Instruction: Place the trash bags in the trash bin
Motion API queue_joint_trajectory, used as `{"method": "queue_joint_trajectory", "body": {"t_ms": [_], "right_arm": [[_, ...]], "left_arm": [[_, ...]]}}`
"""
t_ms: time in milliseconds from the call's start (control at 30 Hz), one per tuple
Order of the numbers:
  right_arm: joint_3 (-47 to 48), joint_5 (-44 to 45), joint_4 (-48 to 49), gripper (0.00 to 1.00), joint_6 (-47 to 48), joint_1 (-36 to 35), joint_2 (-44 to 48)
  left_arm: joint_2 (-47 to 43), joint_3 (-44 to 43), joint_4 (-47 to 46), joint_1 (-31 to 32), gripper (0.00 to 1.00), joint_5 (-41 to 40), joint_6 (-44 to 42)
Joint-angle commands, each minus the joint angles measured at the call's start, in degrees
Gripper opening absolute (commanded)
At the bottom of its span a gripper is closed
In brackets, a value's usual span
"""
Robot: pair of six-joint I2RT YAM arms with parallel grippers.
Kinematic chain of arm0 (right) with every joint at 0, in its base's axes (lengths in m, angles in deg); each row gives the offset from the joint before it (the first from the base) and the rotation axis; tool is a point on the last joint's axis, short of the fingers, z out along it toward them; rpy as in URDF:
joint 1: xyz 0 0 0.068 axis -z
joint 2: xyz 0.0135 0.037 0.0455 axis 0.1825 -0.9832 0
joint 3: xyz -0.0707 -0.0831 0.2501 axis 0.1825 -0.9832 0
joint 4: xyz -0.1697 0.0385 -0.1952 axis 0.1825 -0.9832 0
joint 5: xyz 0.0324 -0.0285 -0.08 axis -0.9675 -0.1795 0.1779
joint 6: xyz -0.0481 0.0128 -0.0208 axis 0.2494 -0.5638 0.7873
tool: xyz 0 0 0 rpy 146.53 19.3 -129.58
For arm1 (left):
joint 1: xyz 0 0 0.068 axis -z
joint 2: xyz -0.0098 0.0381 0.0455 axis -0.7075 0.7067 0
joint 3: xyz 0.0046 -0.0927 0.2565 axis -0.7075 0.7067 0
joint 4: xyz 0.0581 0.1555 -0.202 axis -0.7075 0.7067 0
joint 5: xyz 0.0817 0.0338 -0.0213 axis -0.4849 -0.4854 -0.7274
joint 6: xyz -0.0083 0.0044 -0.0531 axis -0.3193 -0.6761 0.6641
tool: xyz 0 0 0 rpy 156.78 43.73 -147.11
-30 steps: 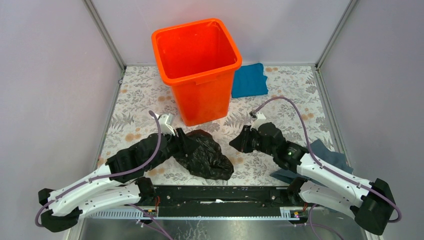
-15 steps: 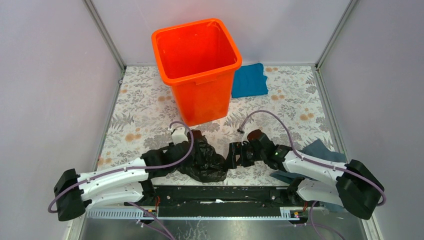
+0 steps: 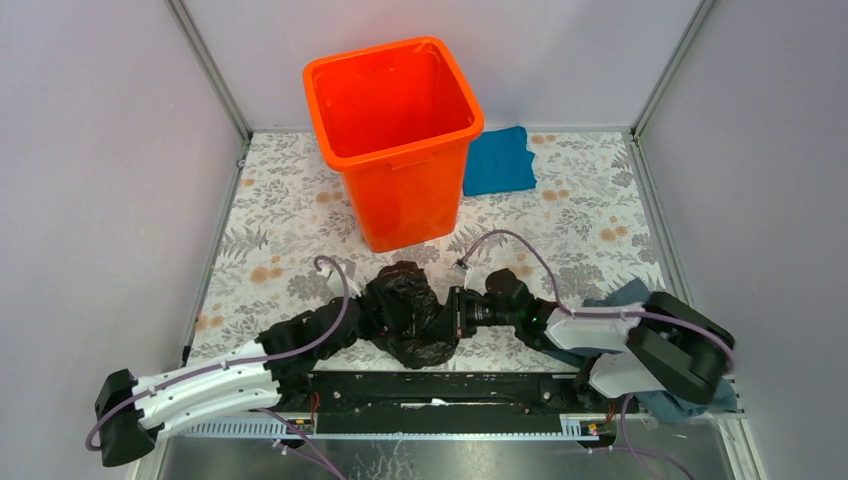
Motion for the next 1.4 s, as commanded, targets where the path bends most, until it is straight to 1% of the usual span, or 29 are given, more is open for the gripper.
{"method": "queue_joint_trajectory", "body": {"t_ms": [0,33,67,133,233,333,400,467,500,567,600,667,767,800,833,867,900,933,1000,1033,1067,1100,1133,1200,1233,1267,1300,1367], "right_arm": [[6.74,7.06,-20.45,0.09,12.54,-0.01,11.91],[8.51,9.76,-27.13,0.05,15.93,-0.06,15.1],[9.73,12.91,-32.7,0.02,18.73,-0.01,17.99],[11.52,17.73,-39.62,0.0,22.58,-0.07,23.63],[11.96,19.2,-41.94,0.0,25.46,-0.03,28.6],[12.89,18.09,-42.5,0.0,27.21,-0.07,29.0],[13.92,16.92,-42.67,0.0,28.28,-0.04,27.77],[14.91,16.21,-43.1,0.0,29.01,-0.07,26.45],[15.2,16.12,-43.2,0.0,29.27,-0.07,26.2],[15.14,16.01,-43.02,0.0,29.27,-0.08,26.21],[14.76,16.01,-42.78,0.0,29.03,-0.06,26.31],[14.19,15.63,-42.66,0.0,28.74,0.01,26.49],[13.04,15.31,-42.48,0.0,28.09,-0.05,27.12],[12.41,15.23,-42.17,0.0,27.74,-0.05,27.34],[11.97,15.3,-41.92,0.0,27.43,-0.07,27.44],[11.57,15.42,-41.82,0.01,27.0,-0.04,27.39],[11.2,15.78,-41.85,0.03,26.41,-0.06,27.19],[10.88,16.34,-42.03,0.08,25.64,-0.02,27.02],[10.24,18.63,-43.21,0.19,23.69,-0.05,26.85],[10.04,19.47,-44.25,0.28,22.6,-0.03,26.92],[9.74,19.7,-45.45,0.39,21.75,-0.04,27.23],[9.64,19.21,-45.88,0.5,21.69,-0.03,27.74],[9.7,18.73,-46.51,0.6,21.67,-0.03,28.66],[9.81,18.9,-48.44,0.77,20.99,-0.01,31.15],[9.93,19.14,-49.23,0.83,20.64,-0.06,32.58],[10.08,19.35,-50.14,0.87,20.4,-0.07,33.92],[10.08,19.5,-51.12,0.88,19.62,-0.07,35.13],[9.8,18.69,-50.84,0.88,17.8,-0.03,36.99]], "left_arm": [[-3.86,-10.21,4.23,-0.28,0.85,0.07,-5.02],[-4.49,-12.62,7.51,-0.28,0.96,-0.51,-6.25],[-4.98,-14.82,10.61,-0.28,0.99,-1.03,-7.18],[-5.8,-19.2,15.72,-0.28,0.99,-1.44,-8.8],[-6.34,-24.69,18.59,-0.28,0.99,1.01,-11.73],[-4.03,-28.2,15.66,-0.27,0.99,6.78,-14.85],[0.5,-29.77,13.1,-0.28,0.99,11.06,-17.35],[7.69,-31.89,13.52,-0.28,0.98,12.67,-18.91],[10.68,-32.52,13.61,-0.28,0.93,12.89,-19.38],[15.34,-32.83,13.68,-0.28,0.8,12.23,-19.74],[16.95,-32.73,14.03,-0.28,0.76,11.24,-19.51],[18.91,-31.55,13.57,-0.24,0.75,10.48,-19.28],[19.16,-27.86,9.43,-0.22,0.76,10.91,-18.89],[19.14,-26.69,7.95,-0.21,0.72,11.15,-18.7],[19.22,-25.8,6.67,-0.27,0.64,11.36,-18.54],[19.35,-25.05,5.7,-0.27,0.54,11.39,-18.3],[19.56,-24.63,5.0,-0.28,0.46,11.23,-18.16],[19.76,-24.52,4.6,-0.27,0.38,10.69,-18.01],[19.97,-24.81,4.82,-0.32,0.19,9.4,-17.67],[19.9,-25.07,4.68,-0.32,0.1,8.75,-17.49],[19.19,-24.99,4.4,-0.36,0.03,8.32,-17.21],[18.56,-24.68,3.81,-0.37,0.0,7.87,-16.76],[17.49,-23.87,2.51,-0.32,0.0,7.77,-16.21],[14.75,-21.46,-1.1,-0.37,0.0,8.16,-15.02],[12.75,-19.98,-3.43,-0.32,0.0,8.59,-14.57],[11.72,-18.55,-5.64,-0.36,0.0,8.91,-13.94],[9.82,-16.84,-8.15,-0.37,0.0,9.09,-13.26],[7.15,-13.93,-11.95,-0.37,0.0,8.98,-12.25]]}}
